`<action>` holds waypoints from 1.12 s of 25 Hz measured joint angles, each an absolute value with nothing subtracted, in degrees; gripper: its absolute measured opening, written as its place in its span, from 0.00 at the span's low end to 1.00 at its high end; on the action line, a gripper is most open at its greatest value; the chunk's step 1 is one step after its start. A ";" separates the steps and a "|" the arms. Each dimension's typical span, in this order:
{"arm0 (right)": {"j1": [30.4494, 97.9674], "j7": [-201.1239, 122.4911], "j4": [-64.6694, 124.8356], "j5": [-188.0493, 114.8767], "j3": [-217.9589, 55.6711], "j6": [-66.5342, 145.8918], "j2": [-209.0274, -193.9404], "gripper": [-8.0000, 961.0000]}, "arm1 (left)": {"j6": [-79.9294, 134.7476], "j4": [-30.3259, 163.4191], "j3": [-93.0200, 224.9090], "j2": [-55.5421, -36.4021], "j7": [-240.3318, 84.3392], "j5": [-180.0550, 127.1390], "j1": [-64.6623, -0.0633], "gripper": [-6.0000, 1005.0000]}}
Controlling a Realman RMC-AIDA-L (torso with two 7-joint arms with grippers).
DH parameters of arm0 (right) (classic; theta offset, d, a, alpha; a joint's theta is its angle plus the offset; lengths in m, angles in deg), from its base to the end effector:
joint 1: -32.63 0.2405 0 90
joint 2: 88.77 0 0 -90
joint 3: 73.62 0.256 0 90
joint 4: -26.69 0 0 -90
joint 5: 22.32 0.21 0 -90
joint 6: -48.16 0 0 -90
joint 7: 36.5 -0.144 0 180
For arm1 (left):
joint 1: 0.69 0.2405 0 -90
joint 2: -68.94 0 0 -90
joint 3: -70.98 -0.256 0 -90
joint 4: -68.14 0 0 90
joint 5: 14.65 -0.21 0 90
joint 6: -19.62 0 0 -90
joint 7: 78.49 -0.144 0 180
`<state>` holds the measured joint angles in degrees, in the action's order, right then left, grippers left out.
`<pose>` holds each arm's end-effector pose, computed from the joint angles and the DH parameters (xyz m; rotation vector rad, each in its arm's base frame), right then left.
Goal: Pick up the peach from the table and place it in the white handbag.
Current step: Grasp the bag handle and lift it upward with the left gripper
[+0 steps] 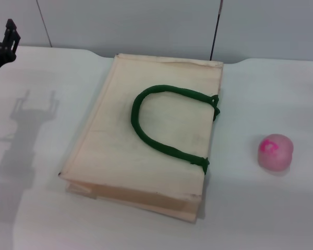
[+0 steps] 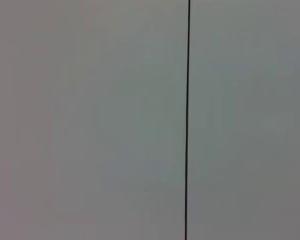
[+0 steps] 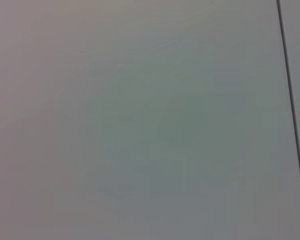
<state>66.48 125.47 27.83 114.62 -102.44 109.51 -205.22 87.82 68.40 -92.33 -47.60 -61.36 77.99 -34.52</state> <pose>0.3444 0.3788 0.0426 -1.4318 0.6382 0.6909 -0.3328 0.3745 0.0490 -1.4016 -0.5544 -0.7694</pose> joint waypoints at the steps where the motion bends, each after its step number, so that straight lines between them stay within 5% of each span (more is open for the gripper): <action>1: 66.46 125.47 27.83 114.61 -102.44 109.51 -205.22 0.94 | 87.82 68.40 -92.32 -47.60 -61.36 77.99 -34.52 0.65; 28: 66.60 115.52 31.08 106.56 -103.23 103.69 -204.62 0.93 | 85.47 71.37 -92.94 -47.09 -44.46 66.31 -35.82 0.65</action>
<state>66.60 115.52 31.08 106.56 -103.23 103.69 -204.62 85.47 71.37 -92.94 -47.09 -44.46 66.31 -35.82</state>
